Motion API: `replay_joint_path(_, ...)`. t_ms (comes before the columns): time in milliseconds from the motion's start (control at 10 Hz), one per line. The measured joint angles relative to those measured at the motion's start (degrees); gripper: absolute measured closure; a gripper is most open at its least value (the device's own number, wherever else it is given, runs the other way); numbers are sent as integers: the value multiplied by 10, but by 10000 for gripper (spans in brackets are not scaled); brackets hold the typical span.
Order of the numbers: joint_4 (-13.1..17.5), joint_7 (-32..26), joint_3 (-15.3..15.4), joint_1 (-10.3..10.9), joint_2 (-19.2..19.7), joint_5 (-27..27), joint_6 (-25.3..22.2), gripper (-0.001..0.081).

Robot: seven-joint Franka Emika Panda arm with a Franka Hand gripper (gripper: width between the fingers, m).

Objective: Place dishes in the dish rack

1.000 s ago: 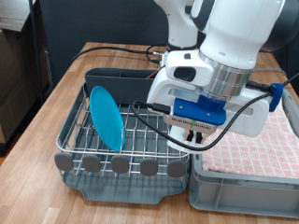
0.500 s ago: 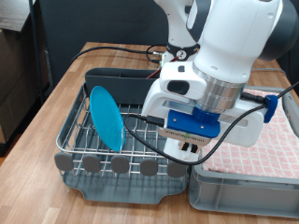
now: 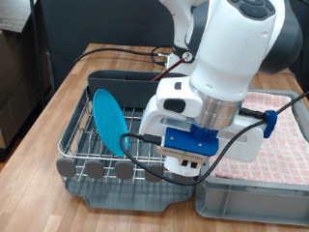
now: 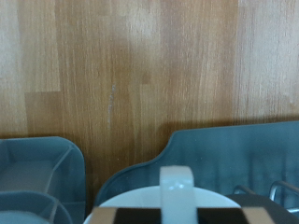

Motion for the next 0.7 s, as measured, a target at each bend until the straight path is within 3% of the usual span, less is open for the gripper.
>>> replay_joint_path(700,56,-18,4,-12,54,21,-30,734)
